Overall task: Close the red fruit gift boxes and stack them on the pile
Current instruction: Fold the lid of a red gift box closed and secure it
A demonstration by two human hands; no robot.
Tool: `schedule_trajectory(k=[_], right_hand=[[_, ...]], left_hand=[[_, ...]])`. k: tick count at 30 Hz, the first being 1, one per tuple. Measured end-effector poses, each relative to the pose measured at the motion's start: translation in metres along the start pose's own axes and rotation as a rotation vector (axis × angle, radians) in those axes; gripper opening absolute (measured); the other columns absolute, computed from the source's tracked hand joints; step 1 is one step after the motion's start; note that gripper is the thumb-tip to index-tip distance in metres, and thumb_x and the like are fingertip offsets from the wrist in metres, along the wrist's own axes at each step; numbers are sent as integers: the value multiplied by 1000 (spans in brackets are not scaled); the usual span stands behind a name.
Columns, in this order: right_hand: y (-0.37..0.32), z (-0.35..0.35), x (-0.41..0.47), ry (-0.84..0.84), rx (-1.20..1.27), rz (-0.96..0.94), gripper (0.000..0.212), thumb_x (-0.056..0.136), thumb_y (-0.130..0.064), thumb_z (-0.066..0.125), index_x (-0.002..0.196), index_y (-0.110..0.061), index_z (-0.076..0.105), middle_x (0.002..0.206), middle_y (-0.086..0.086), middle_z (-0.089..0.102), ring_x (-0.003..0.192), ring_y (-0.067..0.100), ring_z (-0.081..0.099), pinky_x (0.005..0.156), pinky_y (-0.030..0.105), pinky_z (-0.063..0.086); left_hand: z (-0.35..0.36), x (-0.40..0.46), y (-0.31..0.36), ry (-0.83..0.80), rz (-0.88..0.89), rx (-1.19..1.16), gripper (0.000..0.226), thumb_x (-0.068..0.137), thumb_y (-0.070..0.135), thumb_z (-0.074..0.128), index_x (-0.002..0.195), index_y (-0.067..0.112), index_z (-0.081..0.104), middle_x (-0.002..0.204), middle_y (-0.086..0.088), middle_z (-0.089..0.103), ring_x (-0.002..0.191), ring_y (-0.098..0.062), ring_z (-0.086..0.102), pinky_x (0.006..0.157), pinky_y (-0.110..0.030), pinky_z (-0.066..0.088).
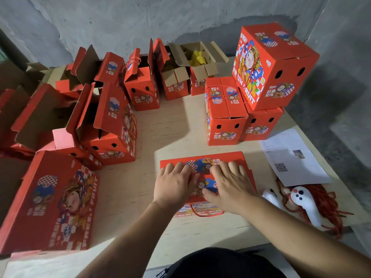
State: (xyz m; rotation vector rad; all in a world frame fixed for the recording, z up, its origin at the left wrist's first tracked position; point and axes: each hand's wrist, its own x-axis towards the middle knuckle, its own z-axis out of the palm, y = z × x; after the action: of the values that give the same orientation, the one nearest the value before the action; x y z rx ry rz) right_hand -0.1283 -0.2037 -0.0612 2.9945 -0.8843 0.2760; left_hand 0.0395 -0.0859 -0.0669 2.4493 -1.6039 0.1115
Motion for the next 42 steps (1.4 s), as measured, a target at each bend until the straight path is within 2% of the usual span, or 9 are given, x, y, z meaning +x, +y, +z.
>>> schedule_trajectory(k=[6,9,15,18,22,30,32,35,42], right_hand=[[1,0,1,-99,1,28,75,83,-73,40,137,-22,53,121,2,55,107,28,50,88,41,41],[4,3,3,-254,88,64,92,86,-76,27,163,-29,12,166,8,16,152,33,16,122,47,22],[9,0,17,-461,169,66,96,80,-80,17,161,-38,-14,169,-4,-25,157,26,-18,126,50,0],[6,-5,9,-357,126,78,93,81,-80,24,161,-34,12,161,1,11,148,31,14,120,46,19],[3,1,-17,55,20,11,72,80,-76,50,122,-19,59,105,1,51,94,28,48,80,42,40],[-4,3,-8,62,-19,63,66,81,-76,46,109,-17,57,100,4,52,90,29,51,76,41,41],[-3,3,-2,-75,13,106,80,83,-80,35,134,-19,50,130,10,49,120,34,49,98,44,41],[1,6,6,-291,115,147,95,81,-84,17,160,-33,6,167,7,6,154,34,6,125,49,13],[0,1,2,-254,25,131,97,80,-86,18,161,-32,17,137,1,32,123,27,34,104,43,32]], left_hand=[[3,0,3,-1,-37,34,48,108,57,24,103,26,60,102,5,63,87,-23,53,82,-39,46],[4,2,3,16,-12,50,48,108,56,22,122,27,57,117,2,60,100,-23,54,92,-41,46],[4,8,0,-117,37,86,60,106,58,9,148,31,42,141,0,50,119,-26,49,107,-43,38],[-1,2,3,-61,14,127,57,106,58,16,129,23,56,123,-3,58,102,-27,53,94,-42,43],[-1,-17,6,101,-6,72,46,104,58,35,93,21,58,92,0,62,78,-27,52,73,-41,45],[1,-14,11,36,-68,100,51,106,59,24,97,22,58,97,0,62,82,-26,52,77,-41,45],[2,-9,10,20,-49,138,52,106,56,22,102,20,59,102,-3,60,85,-26,51,79,-42,43],[3,-5,7,-18,-14,168,55,107,56,16,116,21,57,113,-4,58,94,-25,51,84,-41,45],[-4,-4,9,-164,-64,133,59,103,62,9,122,23,49,120,-1,55,99,-23,50,91,-39,43]])
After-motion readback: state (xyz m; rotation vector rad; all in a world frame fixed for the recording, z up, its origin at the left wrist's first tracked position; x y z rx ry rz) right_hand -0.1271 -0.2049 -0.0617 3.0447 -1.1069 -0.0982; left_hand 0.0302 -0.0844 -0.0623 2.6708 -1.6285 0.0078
